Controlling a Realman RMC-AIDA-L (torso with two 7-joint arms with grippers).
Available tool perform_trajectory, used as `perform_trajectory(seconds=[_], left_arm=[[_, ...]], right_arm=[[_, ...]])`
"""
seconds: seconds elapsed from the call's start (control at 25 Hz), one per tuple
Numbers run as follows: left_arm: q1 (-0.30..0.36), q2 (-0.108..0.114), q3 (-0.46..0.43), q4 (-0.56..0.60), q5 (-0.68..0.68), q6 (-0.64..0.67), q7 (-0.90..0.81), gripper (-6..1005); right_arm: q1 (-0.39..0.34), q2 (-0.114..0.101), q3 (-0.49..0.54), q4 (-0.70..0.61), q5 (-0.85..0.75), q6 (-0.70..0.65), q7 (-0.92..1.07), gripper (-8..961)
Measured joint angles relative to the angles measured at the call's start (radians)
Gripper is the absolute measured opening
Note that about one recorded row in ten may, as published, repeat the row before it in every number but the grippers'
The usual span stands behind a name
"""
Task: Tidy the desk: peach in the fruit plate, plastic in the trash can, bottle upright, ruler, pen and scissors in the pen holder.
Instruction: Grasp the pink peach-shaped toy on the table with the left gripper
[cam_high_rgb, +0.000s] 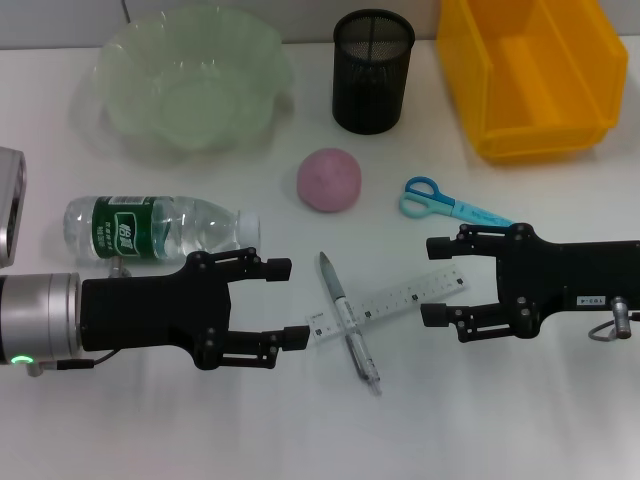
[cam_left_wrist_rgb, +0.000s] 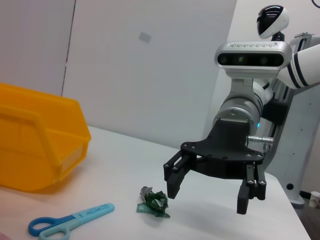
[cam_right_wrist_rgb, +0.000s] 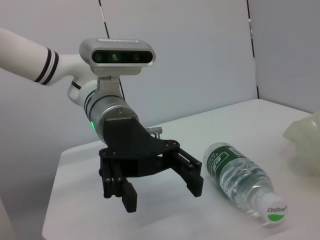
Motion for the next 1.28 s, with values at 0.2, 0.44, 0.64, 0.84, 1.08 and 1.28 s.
perform_trajectory(seconds=[0.2,0.44,0.64,0.84,1.08,1.28], left_arm=[[0.000,0.000,0.000,0.000,0.003,0.000,0.000,830],[0.000,0.000,0.000,0.000,0.007,0.000,0.004,829],[-0.023,-0.002,-0.014,0.033,-0.003,0.007,0.002,828],[-0.066,-0.009,-0.045,0.069,-0.010,-0.012,-0.016,828],[-0.247,-0.015,-0.045,0.095,0.003,-0.218,-0.122,827],[-0.314,-0.024,0.031,0.085,0.022,-0.383,-0.175,827]], right_arm=[[0.001,0.000,-0.001,0.000,0.000,0.000,0.000,818],[0.003,0.000,0.002,0.001,0.000,-0.001,0.000,817],[0.001,0.000,0.003,0.002,0.000,0.006,0.000,817],[-0.001,0.000,0.003,0.002,-0.002,0.007,0.000,818],[-0.005,0.007,0.005,0.002,-0.003,0.008,0.000,818],[-0.007,0.008,0.008,0.002,-0.003,0.008,0.005,818]])
